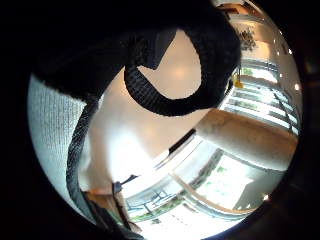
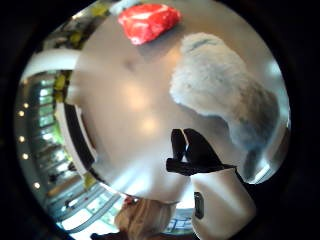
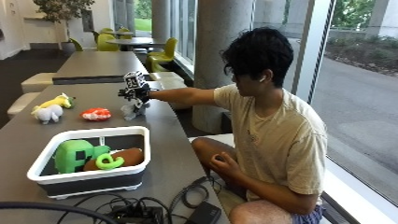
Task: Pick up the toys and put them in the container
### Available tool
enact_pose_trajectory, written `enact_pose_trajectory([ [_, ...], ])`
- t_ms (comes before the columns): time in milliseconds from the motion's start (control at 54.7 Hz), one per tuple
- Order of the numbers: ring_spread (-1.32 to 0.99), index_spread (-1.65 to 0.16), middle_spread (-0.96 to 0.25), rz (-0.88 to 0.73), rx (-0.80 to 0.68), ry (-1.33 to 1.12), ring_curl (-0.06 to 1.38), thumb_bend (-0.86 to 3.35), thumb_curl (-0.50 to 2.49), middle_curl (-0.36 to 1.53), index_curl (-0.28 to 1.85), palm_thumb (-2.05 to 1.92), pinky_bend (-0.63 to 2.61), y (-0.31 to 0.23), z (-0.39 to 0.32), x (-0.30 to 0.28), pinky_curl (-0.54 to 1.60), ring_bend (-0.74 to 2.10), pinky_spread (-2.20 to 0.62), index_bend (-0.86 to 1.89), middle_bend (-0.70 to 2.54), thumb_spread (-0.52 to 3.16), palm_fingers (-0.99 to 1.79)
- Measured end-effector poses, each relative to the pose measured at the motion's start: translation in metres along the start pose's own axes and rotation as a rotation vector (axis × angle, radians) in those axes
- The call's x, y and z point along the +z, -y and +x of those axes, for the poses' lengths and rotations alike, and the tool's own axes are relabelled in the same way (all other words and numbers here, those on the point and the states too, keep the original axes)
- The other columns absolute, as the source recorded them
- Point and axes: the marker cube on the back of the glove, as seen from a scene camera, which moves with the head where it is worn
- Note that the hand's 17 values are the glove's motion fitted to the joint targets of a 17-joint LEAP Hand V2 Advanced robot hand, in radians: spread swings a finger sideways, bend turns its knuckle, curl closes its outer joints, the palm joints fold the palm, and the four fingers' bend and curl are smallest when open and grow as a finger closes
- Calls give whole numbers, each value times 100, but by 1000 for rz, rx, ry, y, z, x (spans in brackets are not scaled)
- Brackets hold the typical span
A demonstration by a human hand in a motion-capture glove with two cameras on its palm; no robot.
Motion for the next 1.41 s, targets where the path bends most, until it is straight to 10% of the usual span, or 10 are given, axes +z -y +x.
enact_pose_trajectory([
  [347,2,-27,3,-187,-71,218,32,0,34,12,2,35,144,20,-6,37,39,43,6,1,12,129,-27],
  [804,-42,-36,-30,317,-79,165,57,14,59,33,10,71,120,-7,-44,39,37,116,-36,21,50,121,97],
  [1224,-45,-45,-36,365,-289,245,66,14,89,51,16,78,113,-75,-46,-33,45,124,-41,46,69,73,106],
  [1407,-45,-47,-37,404,-91,168,69,15,99,58,18,77,116,-113,-20,-76,49,127,-41,52,70,60,101],
])
